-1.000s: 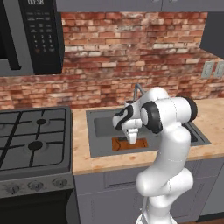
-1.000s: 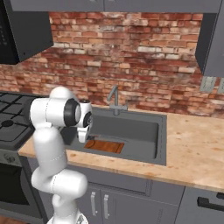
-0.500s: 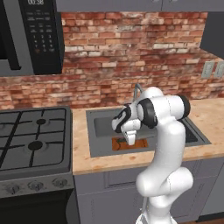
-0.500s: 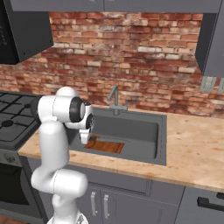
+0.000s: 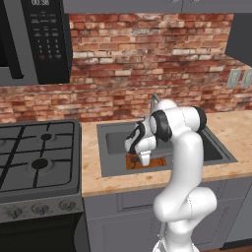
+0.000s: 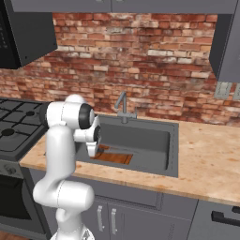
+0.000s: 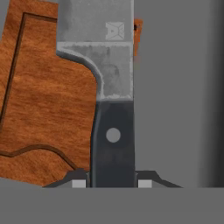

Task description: Move the cutting board and knife to the sink. Then move spray from the cabinet to the counter.

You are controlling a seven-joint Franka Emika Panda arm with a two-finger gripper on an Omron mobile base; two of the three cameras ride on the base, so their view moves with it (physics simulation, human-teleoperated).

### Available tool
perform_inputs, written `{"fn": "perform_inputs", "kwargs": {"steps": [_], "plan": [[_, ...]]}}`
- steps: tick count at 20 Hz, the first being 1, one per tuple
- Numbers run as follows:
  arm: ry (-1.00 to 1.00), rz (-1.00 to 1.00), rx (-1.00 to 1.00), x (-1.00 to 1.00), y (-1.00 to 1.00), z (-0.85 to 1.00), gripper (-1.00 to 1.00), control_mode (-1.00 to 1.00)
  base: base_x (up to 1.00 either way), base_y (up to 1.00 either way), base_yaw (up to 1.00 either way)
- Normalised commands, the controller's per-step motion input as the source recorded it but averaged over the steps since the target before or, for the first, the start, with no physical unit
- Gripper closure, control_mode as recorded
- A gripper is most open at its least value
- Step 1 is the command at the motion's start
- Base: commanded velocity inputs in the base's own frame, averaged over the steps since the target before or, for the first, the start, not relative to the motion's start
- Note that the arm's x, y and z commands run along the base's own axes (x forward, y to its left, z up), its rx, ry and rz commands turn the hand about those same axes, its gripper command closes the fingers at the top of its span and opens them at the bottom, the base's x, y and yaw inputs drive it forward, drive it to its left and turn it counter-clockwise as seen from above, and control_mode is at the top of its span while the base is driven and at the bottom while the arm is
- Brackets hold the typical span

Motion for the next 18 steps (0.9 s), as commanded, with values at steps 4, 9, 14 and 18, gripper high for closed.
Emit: {"fn": "perform_inputs", "kwargs": {"steps": [4,9,14,18], "plan": [[0.0,0.0,0.0,0.17,0.0,-0.28,1.0,-1.0,0.0,0.0,0.0],[0.0,0.0,0.0,0.19,0.0,-0.25,1.0,-1.0,0.0,0.0,0.0],[0.0,0.0,0.0,0.21,0.0,-0.24,1.0,-1.0,0.0,0.0,0.0],[0.0,0.0,0.0,0.23,-0.01,-0.25,1.0,-1.0,0.0,0.0,0.0]]}}
